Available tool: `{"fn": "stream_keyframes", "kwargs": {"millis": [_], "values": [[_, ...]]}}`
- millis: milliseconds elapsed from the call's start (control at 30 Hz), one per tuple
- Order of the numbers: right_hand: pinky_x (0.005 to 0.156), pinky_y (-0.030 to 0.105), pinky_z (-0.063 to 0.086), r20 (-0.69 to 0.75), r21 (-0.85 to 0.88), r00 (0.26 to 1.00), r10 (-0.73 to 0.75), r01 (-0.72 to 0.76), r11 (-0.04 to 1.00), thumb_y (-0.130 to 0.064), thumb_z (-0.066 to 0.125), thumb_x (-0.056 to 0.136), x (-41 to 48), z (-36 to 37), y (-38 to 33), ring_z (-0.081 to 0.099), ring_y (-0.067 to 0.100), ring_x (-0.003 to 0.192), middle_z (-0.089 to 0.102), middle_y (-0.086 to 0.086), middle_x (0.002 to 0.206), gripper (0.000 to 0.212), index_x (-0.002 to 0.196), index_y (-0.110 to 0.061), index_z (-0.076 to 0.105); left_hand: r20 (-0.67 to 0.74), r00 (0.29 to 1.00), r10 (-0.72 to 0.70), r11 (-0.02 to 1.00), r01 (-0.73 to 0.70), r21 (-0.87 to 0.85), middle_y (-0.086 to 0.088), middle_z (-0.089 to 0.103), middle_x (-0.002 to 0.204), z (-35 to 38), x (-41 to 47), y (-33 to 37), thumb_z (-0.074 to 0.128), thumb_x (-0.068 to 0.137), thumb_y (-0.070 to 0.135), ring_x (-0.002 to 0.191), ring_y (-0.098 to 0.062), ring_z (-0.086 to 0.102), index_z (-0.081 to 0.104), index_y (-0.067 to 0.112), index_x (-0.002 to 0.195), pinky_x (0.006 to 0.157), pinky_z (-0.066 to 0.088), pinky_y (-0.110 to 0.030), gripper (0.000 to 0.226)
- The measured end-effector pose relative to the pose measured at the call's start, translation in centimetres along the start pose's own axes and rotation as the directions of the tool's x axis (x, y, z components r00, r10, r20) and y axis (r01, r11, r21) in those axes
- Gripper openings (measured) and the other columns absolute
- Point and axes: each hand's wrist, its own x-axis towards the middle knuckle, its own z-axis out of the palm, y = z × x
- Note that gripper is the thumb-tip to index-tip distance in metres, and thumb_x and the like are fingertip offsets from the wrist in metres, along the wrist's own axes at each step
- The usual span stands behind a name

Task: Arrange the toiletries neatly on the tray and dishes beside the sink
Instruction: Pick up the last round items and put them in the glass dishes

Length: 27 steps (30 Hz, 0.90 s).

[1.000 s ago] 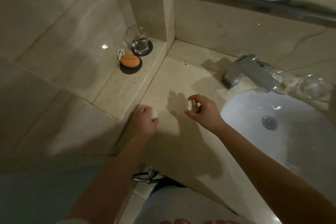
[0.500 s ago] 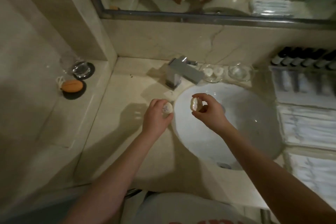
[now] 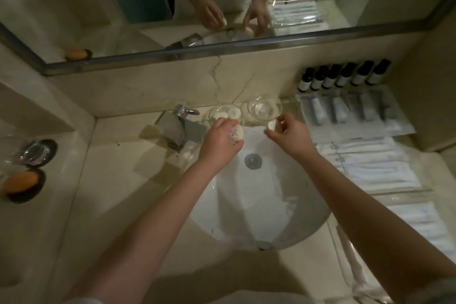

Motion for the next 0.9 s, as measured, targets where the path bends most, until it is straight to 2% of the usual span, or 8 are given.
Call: {"fn": "stream_keyframes", "kwargs": {"millis": [100, 267, 400, 467, 633, 733, 900], "values": [[0.069, 0.027, 0.037, 0.038, -0.093, 0.999, 0.035, -0.031, 0.995, -0.037, 0.066, 0.079, 3.8, 0.4, 0.1, 0.060, 0.028, 0.091, 0.063, 0.008, 0.094, 0.043, 0.110, -0.008, 0.053, 0.029, 1.000, 0.006, 0.999, -0.007, 0.042, -0.010, 0.053, 0.128, 0.7, 3.0, 0.4, 0.068, 0.079, 0.014, 0.117, -0.027, 0.051, 0.057, 0.008, 0.126, 0.097, 0.038, -0.028, 0.049], [0.068, 0.029, 0.040, 0.069, -0.258, 0.995, 0.070, -0.050, 0.965, -0.033, 0.057, 0.081, 9.8, 2.1, -0.2, 0.062, 0.033, 0.096, 0.065, 0.013, 0.105, 0.043, 0.113, -0.006, 0.051, 0.093, 0.995, -0.034, 0.996, 0.026, 0.086, -0.007, 0.051, 0.127, 1.9, 7.7, -0.2, 0.067, 0.077, 0.009, 0.114, -0.024, 0.051, 0.058, 0.011, 0.123, 0.090, 0.034, -0.019, 0.047], [0.068, 0.031, 0.042, 0.116, -0.428, 0.992, 0.054, 0.001, 0.904, -0.032, 0.057, 0.083, 12.2, 2.7, 0.4, 0.062, 0.033, 0.098, 0.064, 0.014, 0.108, 0.040, 0.113, -0.006, 0.048, 0.131, 0.989, -0.068, 0.993, 0.054, 0.108, -0.009, 0.053, 0.124, 3.0, 10.6, -1.0, 0.068, 0.077, 0.009, 0.112, -0.027, 0.053, 0.059, 0.013, 0.123, 0.096, 0.041, -0.028, 0.047], [0.069, 0.031, 0.043, 0.141, -0.486, 0.989, 0.040, 0.034, 0.873, -0.034, 0.058, 0.083, 13.3, 2.9, 1.0, 0.062, 0.033, 0.100, 0.064, 0.015, 0.110, 0.043, 0.114, -0.006, 0.049, 0.174, 0.984, -0.047, 0.993, 0.027, 0.116, -0.012, 0.054, 0.124, 3.7, 12.1, -0.9, 0.065, 0.077, 0.006, 0.112, -0.028, 0.054, 0.057, 0.010, 0.126, 0.094, 0.039, -0.027, 0.049], [0.080, 0.034, 0.046, 0.235, -0.546, 0.972, -0.004, 0.135, 0.827, -0.044, 0.062, 0.082, 14.4, 2.2, 1.6, 0.059, 0.032, 0.109, 0.061, 0.012, 0.117, 0.054, 0.122, -0.012, 0.049, 0.272, 0.962, -0.039, 0.984, -0.010, 0.177, -0.011, 0.053, 0.131, 5.7, 15.8, 0.0, 0.064, 0.078, 0.005, 0.121, -0.029, 0.049, 0.041, 0.016, 0.139, 0.099, 0.039, -0.034, 0.066], [0.080, 0.035, 0.046, 0.274, -0.569, 0.960, -0.052, 0.206, 0.796, -0.036, 0.060, 0.084, 14.5, 1.8, 2.5, 0.059, 0.032, 0.108, 0.060, 0.013, 0.117, 0.043, 0.120, -0.014, 0.051, 0.366, 0.930, -0.047, 0.975, -0.036, 0.218, -0.008, 0.055, 0.128, 7.2, 17.5, 0.4, 0.066, 0.078, 0.008, 0.122, -0.028, 0.046, 0.029, 0.023, 0.144, 0.101, 0.039, -0.036, 0.077], [0.078, 0.034, 0.046, 0.261, -0.557, 0.965, -0.038, 0.183, 0.811, -0.023, 0.058, 0.084, 14.8, 1.6, 2.6, 0.059, 0.033, 0.107, 0.060, 0.015, 0.116, 0.037, 0.118, -0.008, 0.053, 0.459, 0.888, -0.027, 0.975, -0.077, 0.207, -0.011, 0.049, 0.136, 8.5, 18.6, 0.0, 0.059, 0.081, 0.004, 0.128, -0.027, 0.043, 0.020, 0.025, 0.148, 0.103, 0.036, -0.029, 0.080]]}}
